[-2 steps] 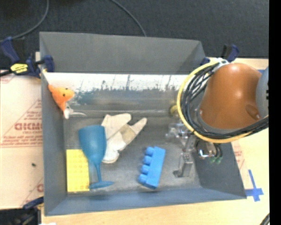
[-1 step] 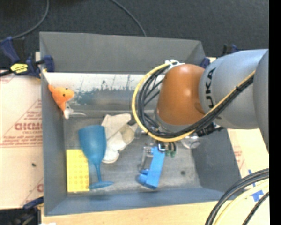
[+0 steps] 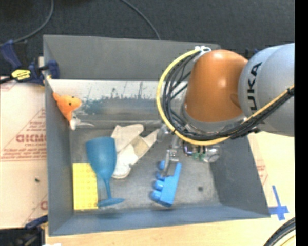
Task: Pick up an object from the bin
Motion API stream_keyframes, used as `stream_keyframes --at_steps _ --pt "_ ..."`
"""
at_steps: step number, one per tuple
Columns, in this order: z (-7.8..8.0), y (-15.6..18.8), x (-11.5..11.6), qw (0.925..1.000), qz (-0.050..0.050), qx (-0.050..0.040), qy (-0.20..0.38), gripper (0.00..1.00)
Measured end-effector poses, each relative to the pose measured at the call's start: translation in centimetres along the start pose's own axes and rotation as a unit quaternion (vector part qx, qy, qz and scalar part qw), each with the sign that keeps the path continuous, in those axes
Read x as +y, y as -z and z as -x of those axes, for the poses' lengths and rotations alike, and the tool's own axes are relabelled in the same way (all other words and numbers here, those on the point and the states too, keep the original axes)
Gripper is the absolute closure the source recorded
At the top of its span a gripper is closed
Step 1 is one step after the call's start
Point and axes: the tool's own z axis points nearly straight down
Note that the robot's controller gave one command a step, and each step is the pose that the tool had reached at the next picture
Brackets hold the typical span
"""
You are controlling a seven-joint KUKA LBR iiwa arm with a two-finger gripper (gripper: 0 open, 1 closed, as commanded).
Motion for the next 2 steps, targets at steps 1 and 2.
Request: stream_keyframes --at_steps 1,2 --pt "1.3 -3.7 2.4 0.9997 0.002 -0.007 -0.023 0.0" --pt "3.7 -3.1 0.0 0.9969 0.001 -0.0012 -0.078 0.0"
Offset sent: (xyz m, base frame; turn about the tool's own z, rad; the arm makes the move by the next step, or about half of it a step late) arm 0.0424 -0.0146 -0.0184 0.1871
